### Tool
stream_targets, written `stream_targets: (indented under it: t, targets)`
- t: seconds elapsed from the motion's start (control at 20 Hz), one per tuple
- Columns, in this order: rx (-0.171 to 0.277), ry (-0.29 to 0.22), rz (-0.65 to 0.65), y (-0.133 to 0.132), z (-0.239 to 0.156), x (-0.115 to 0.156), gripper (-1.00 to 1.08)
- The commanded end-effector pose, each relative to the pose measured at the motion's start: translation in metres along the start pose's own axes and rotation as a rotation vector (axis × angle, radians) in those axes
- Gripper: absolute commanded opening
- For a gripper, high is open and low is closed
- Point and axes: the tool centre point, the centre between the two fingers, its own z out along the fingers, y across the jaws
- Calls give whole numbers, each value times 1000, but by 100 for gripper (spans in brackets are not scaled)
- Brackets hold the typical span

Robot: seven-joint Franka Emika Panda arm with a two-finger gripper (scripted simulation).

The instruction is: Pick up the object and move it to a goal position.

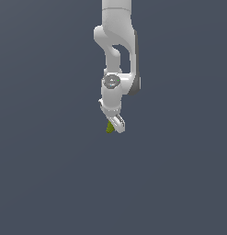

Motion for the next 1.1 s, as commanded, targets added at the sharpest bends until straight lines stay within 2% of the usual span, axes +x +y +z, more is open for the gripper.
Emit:
stream_targets:
  t: [0.0, 0.4, 1.05]
  targets:
    - [2, 1, 0, 1, -9, 4, -100]
    - [2, 1, 2, 9, -60, 23, -100]
    - [1, 1, 3, 28, -188, 71, -100]
